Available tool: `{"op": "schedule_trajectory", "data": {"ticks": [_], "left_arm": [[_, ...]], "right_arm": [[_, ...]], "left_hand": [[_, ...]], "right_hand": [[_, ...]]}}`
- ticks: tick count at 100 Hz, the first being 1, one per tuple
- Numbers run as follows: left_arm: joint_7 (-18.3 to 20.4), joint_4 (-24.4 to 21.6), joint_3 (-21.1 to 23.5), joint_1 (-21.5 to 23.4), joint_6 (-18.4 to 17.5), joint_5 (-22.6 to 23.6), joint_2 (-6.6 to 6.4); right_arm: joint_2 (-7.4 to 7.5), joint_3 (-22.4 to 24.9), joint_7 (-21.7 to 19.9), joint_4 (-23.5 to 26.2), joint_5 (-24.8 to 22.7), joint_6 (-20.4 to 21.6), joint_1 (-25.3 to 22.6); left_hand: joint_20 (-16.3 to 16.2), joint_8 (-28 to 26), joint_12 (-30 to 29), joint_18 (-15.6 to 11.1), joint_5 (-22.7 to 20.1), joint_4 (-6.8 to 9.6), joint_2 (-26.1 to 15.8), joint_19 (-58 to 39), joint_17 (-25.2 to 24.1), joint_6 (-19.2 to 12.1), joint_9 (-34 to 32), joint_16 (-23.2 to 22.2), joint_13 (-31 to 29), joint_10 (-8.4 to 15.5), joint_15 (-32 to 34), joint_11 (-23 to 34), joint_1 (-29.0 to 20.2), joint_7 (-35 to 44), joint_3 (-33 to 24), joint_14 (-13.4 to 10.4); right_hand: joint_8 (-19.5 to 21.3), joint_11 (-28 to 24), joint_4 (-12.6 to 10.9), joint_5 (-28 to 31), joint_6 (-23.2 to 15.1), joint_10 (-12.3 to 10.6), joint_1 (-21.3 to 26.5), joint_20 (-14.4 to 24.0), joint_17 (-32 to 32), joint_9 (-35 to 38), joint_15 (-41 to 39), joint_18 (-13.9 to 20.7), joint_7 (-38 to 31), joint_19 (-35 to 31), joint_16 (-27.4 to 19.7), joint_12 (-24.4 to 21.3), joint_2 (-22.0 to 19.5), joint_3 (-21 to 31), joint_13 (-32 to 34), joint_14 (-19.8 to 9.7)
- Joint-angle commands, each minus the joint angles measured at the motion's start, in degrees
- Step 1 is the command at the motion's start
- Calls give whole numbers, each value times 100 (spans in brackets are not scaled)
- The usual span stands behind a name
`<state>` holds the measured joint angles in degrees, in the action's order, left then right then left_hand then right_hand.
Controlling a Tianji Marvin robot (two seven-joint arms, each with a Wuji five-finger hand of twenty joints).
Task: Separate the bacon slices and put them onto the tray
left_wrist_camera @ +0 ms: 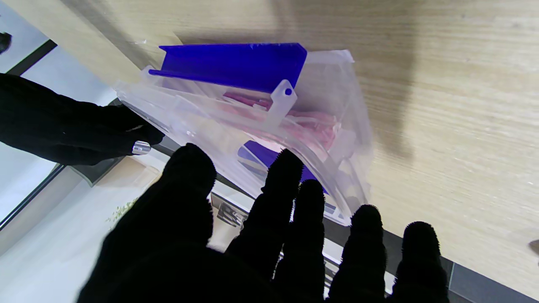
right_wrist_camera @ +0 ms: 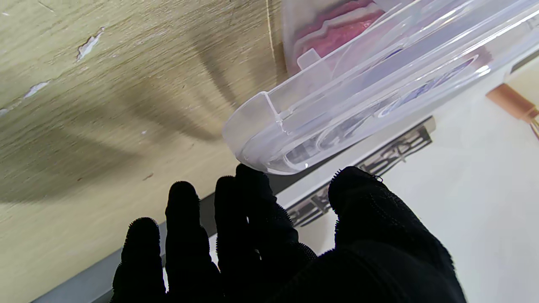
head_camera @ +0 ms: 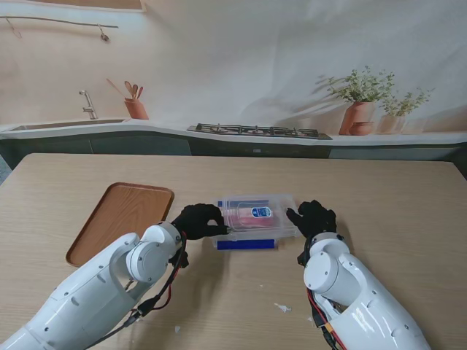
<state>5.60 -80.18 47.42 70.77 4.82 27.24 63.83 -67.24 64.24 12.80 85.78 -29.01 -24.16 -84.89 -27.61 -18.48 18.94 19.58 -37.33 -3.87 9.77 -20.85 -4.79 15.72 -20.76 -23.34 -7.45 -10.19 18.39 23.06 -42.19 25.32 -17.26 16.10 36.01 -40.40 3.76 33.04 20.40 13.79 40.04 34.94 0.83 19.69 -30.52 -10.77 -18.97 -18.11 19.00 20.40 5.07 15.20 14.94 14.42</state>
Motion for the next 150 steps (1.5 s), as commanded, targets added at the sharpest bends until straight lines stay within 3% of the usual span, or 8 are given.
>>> {"op": "schedule_trajectory", "data": {"ticks": [1,12,34,64,89,127,142,150], "left_arm": [[-87,-46,28,101,-30,108,84],[-340,-59,133,172,-54,218,120],[-694,-66,245,266,-30,405,168],[-254,-127,172,214,266,569,55],[-549,-55,170,227,184,867,72],[-878,13,236,272,30,1085,96],[-996,58,222,262,-8,1223,95],[-1257,121,236,277,-66,1315,126]], "right_arm": [[-77,-13,-67,39,14,63,-41],[-77,-12,-77,69,36,90,-37],[-97,-47,-34,58,73,78,-14],[-113,-72,10,68,63,-16,-24],[-119,-68,42,68,57,-23,-37],[-123,-56,143,34,-39,16,-48],[-110,7,224,23,-197,34,-88],[-87,35,224,2,-340,1,-96]], "left_hand": [[-139,27,-26,-126,182,232,12,120,-33,-341,213,-166,-49,204,305,76,6,-151,-111,-585],[-162,23,16,-118,363,232,58,-2,-15,-152,359,-207,22,182,360,162,47,-111,-170,-592],[-54,-439,133,-83,823,220,127,-239,-15,-98,533,-310,61,178,487,357,154,628,-241,-551],[21,-281,68,-45,-368,209,264,121,-94,-113,-209,-325,-244,83,507,258,136,457,-342,-403],[-95,-198,71,-9,-396,186,259,168,-79,-140,-164,-355,-226,67,553,240,266,261,-234,-384],[-77,-477,113,50,-334,250,528,-97,-24,-194,-126,-441,-259,41,708,324,374,651,-53,-325],[40,-708,194,25,202,250,522,-129,-37,-304,128,-489,-148,132,753,400,384,874,-123,-403],[-18,-1168,407,24,877,252,515,-281,-44,-329,316,-611,-110,193,884,622,414,1473,-190,-427]], "right_hand": [[-42,-225,-86,-126,-618,-17,-79,131,28,31,-75,-36,78,-64,69,44,-50,-98,39,108],[-51,-211,-84,-132,-631,-20,-86,134,18,21,-81,-40,72,-69,70,36,-62,-109,68,112],[-73,-198,-86,-153,-634,-38,-65,137,11,13,-77,-43,59,-71,68,26,-69,-122,86,125],[-91,-202,-90,-179,-646,-47,-44,138,14,-15,-80,-39,46,-70,72,25,-74,-121,80,111],[-105,-206,-89,-196,-650,-59,-45,141,19,-32,-80,-33,37,-70,72,25,-78,-125,81,114],[-127,-213,-91,-352,-667,-89,-53,146,26,-155,-68,-25,70,-70,70,28,-90,-138,11,82],[-128,-243,-92,-475,-606,-70,-59,154,40,-247,-74,-22,92,-74,73,37,-87,-156,-51,69],[-128,-281,-92,-457,-514,-5,-67,170,-31,-220,-109,-38,84,-107,87,47,-70,-170,-29,92]]}}
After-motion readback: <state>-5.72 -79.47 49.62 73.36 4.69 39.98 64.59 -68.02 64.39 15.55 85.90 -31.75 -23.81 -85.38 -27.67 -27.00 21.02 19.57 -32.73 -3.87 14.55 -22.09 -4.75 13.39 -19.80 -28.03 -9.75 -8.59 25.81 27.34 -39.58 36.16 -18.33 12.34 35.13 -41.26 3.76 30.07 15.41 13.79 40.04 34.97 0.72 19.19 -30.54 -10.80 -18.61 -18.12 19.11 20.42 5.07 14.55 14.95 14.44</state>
